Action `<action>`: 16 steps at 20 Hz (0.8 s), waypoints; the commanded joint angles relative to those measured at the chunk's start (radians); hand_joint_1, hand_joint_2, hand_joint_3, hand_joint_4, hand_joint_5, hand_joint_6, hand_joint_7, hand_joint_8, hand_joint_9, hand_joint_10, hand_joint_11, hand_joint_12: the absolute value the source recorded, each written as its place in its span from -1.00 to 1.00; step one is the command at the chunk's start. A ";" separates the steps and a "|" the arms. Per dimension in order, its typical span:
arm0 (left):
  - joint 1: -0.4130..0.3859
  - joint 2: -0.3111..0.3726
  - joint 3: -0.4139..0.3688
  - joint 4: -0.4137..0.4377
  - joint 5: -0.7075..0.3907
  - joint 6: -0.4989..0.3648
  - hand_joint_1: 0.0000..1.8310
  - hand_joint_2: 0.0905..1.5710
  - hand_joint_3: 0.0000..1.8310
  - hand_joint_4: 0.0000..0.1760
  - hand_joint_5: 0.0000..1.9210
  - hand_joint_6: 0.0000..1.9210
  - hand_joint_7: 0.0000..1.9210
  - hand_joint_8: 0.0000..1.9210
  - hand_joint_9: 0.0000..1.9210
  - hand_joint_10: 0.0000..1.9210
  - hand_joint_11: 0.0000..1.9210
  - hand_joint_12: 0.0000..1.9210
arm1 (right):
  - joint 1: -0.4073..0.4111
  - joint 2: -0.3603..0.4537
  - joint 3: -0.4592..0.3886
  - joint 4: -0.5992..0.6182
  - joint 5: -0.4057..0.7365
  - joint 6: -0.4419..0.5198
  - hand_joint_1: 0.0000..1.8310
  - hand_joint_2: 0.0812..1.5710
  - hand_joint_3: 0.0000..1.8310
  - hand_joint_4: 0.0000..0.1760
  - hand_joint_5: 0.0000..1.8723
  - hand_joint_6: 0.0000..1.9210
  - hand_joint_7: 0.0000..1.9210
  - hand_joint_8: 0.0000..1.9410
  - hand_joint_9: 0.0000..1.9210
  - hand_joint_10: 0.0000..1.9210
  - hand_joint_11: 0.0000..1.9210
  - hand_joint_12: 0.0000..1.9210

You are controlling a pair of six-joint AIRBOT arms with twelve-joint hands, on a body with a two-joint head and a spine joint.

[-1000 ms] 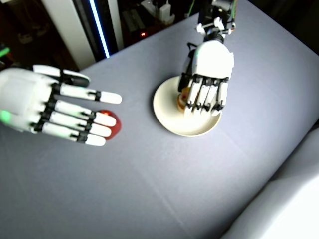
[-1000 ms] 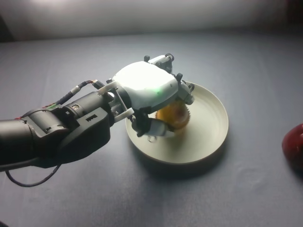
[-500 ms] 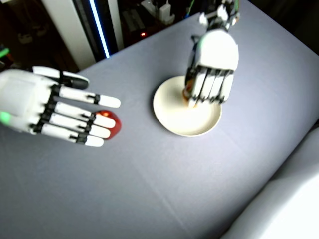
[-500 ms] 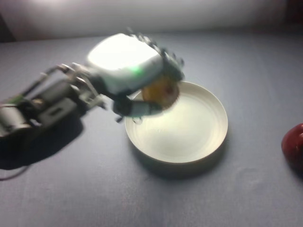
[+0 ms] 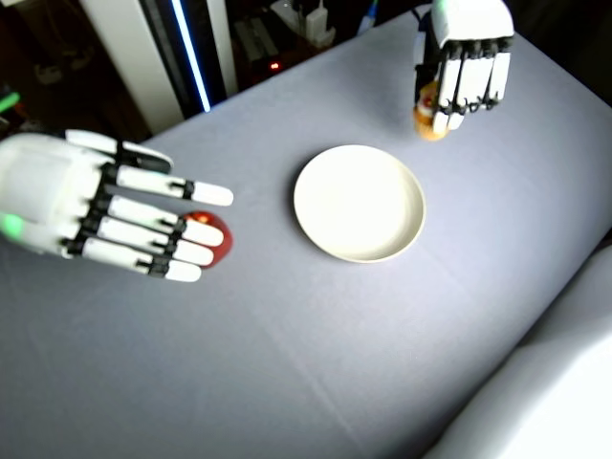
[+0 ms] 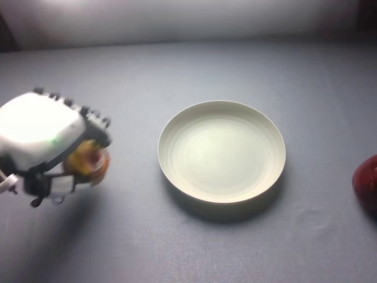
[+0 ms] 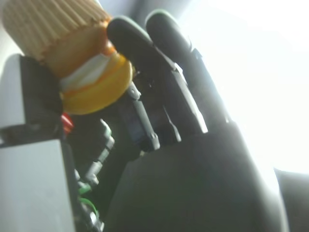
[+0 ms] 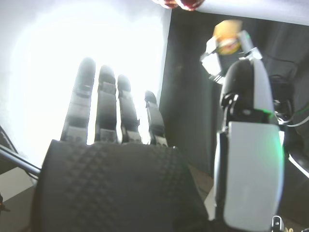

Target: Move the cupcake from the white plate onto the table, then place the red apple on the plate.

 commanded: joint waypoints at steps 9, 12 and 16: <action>0.035 -0.015 0.015 -0.030 -0.129 0.003 0.39 0.34 -1.00 -1.00 0.26 -0.62 0.01 0.25 -0.17 -0.19 -0.63 0.62 | 0.056 -0.011 0.045 -0.079 -0.070 0.016 -0.04 0.03 -1.00 1.00 -1.00 -1.00 -0.90 -1.00 -0.83 -1.00 -1.00 -0.23; 0.046 -0.010 0.011 -0.039 -0.134 0.002 0.39 0.35 -1.00 -1.00 0.23 -0.59 -0.01 0.29 -0.18 -0.19 -0.58 0.62 | 0.114 -0.037 0.077 -0.136 -0.167 0.032 -0.04 0.02 -1.00 1.00 -1.00 -1.00 -0.85 -0.99 -0.79 -0.99 -1.00 -0.21; 0.050 -0.006 0.004 -0.043 -0.144 0.002 0.23 0.16 -1.00 -1.00 -0.15 -0.96 -0.19 -0.84 -0.38 -0.37 -0.85 0.56 | 0.165 -0.065 0.111 -0.190 -0.252 0.049 0.00 0.04 -1.00 0.61 -1.00 -1.00 -0.83 -0.99 -0.76 -0.98 -0.96 -0.24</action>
